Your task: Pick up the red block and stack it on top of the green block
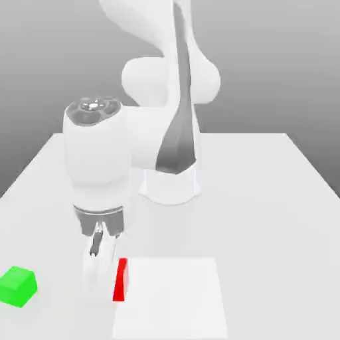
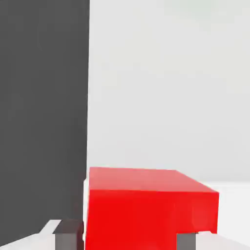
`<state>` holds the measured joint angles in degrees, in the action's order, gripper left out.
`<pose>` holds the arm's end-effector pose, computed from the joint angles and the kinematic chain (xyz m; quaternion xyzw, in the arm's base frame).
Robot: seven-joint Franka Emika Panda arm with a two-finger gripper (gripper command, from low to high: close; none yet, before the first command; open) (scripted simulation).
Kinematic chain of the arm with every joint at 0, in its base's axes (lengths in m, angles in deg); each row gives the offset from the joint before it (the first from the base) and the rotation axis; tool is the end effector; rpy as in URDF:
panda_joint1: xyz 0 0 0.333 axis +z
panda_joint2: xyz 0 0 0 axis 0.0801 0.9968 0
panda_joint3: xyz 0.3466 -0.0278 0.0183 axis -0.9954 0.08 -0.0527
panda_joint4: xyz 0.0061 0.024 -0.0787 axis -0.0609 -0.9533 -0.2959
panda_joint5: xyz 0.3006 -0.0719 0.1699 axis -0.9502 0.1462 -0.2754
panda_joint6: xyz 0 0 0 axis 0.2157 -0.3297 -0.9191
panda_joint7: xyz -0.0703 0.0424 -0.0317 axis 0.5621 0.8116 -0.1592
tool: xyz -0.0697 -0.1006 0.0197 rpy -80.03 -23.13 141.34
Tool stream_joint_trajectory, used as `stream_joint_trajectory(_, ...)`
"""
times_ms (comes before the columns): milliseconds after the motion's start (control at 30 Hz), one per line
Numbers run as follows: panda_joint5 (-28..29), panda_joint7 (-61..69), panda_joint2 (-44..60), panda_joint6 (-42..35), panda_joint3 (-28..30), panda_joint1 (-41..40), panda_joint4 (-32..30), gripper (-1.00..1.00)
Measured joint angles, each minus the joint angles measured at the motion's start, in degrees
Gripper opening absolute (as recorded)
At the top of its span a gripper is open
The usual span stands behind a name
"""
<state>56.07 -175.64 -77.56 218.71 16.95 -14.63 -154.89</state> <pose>0.4406 -0.1508 0.2799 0.2688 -0.9632 0.0024 0.0037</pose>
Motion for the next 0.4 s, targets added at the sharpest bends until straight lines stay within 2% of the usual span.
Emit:
stream_joint_trajectory(167,-2.5,-11.09,-0.34,-1.56,6.41,-5.13,1.39,-1.0)
stream_joint_trajectory(300,-6.45,-15.12,6.73,3.66,8.72,-8.5,3.09,-1.0)
stream_joint_trajectory(333,-7.14,-14.94,8.26,5.0,8.66,-8.7,3.24,1.0)
stream_joint_trajectory(400,-7.14,-14.94,8.26,5.0,8.66,-8.7,3.24,1.0)
